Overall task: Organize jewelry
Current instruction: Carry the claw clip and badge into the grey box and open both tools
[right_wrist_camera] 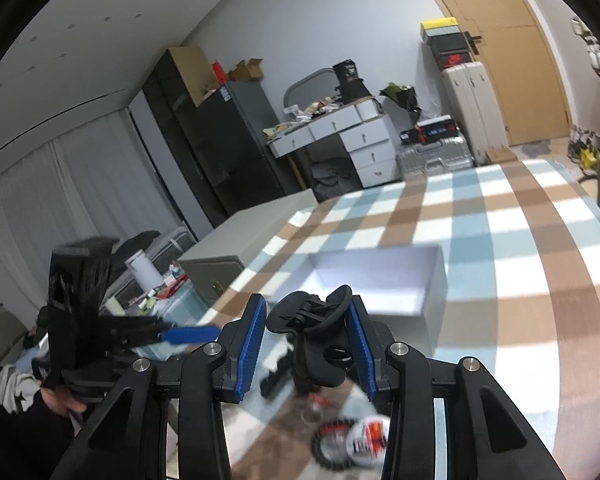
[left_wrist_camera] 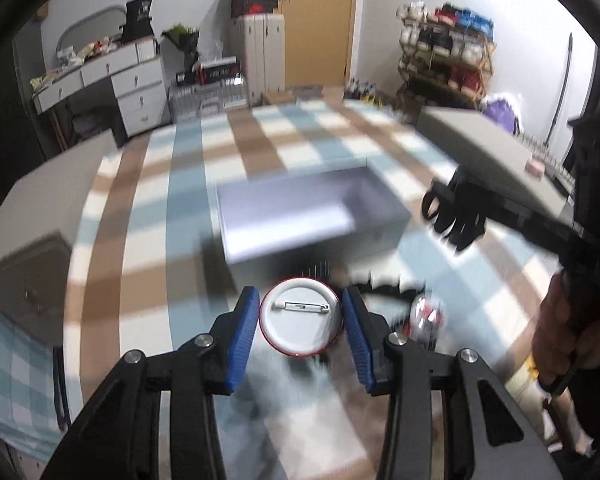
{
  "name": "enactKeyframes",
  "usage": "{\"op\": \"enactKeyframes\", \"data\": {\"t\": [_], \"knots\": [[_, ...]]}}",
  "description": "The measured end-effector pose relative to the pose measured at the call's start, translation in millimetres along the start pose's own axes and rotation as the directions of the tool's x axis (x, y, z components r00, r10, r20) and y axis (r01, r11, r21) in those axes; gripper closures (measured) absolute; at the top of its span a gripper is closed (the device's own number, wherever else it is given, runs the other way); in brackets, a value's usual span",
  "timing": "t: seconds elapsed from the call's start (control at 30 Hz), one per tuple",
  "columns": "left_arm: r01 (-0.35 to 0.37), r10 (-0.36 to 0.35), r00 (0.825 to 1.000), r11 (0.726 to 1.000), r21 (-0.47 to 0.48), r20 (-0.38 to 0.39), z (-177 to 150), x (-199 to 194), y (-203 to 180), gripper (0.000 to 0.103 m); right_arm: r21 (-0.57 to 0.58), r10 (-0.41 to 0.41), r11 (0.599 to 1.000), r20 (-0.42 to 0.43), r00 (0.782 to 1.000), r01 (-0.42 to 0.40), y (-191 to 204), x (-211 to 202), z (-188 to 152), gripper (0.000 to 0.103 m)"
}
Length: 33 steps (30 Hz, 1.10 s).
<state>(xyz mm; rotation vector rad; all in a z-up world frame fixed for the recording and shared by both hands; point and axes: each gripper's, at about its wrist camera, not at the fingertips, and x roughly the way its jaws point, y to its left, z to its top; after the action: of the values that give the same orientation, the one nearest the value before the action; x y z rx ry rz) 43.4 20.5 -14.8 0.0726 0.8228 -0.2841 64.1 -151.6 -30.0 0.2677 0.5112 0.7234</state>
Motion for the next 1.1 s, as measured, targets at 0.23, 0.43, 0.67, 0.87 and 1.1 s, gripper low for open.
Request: {"op": "enactKeyframes", "data": {"t": [0.23, 0.43, 0.67, 0.87, 1.1], "knots": [[0.074, -0.074, 0.997, 0.997, -0.004, 0.038, 38, 27, 13, 0.066, 0.047, 0.058, 0.997, -0.022, 0.998, -0.057, -20, 33, 39, 0.063], [0.154, -0.155, 0.988, 0.986, -0.061, -0.013, 46, 67, 28, 0.066, 0.154, 0.093, 0.985, -0.11, 0.99, -0.076, -52, 74, 46, 0.063], [0.179, -0.182, 0.982, 0.982, -0.06, -0.048, 47, 85, 26, 0.066, 0.15, 0.059, 0.988, -0.189, 0.98, -0.031, -65, 101, 41, 0.063], [0.165, -0.168, 0.984, 0.985, -0.055, -0.064, 46, 90, 23, 0.066, 0.063, -0.001, 0.998, -0.217, 0.976, 0.015, -57, 110, 37, 0.063], [0.142, -0.149, 0.987, 0.986, -0.093, -0.067, 47, 96, 29, 0.065, 0.062, -0.047, 0.996, -0.213, 0.976, 0.061, -62, 115, 34, 0.053]]}}
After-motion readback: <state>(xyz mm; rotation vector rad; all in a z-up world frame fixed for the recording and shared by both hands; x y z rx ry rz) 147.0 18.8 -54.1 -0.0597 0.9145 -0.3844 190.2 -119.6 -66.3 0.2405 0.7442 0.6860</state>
